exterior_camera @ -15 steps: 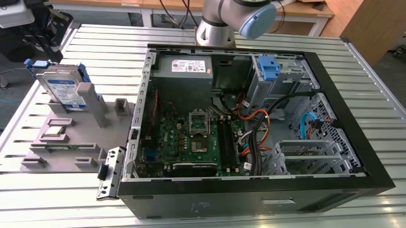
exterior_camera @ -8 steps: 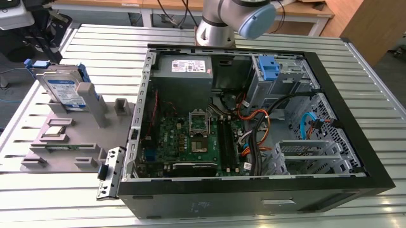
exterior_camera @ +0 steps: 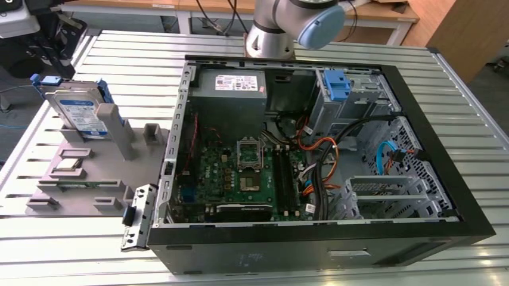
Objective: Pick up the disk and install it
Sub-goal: 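Reach for the disk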
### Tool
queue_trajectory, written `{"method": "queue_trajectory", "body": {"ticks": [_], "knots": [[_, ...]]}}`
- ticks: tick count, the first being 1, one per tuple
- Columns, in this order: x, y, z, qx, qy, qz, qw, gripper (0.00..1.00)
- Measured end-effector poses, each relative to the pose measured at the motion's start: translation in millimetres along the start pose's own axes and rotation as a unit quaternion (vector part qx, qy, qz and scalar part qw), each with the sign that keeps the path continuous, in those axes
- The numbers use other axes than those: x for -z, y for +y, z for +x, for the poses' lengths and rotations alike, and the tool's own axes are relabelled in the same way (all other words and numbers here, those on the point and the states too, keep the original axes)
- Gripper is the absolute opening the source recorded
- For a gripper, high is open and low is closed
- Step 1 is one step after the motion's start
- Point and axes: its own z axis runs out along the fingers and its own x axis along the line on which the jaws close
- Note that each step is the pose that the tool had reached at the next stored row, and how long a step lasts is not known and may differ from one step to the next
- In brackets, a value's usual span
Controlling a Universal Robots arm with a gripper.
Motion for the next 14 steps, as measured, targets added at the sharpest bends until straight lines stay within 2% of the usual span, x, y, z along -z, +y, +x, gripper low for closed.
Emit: {"method": "queue_trajectory", "body": {"ticks": [5, 12, 13, 14], "knots": [[-2.9, 4.6, 4.3, -0.001, 0.0, 0.0, 1.0, 0.1], [-3.7, 5.0, 5.1, -0.001, 0.0003, 0.0001, 1.0, 0.1], [-4.1, 5.1, 5.1, -0.001, 0.0023, 0.0001, 1.0, 0.1], [-4.4, 5.1, 5.2, -0.001, 0.0076, 0.0005, 1.0, 0.1]]}}
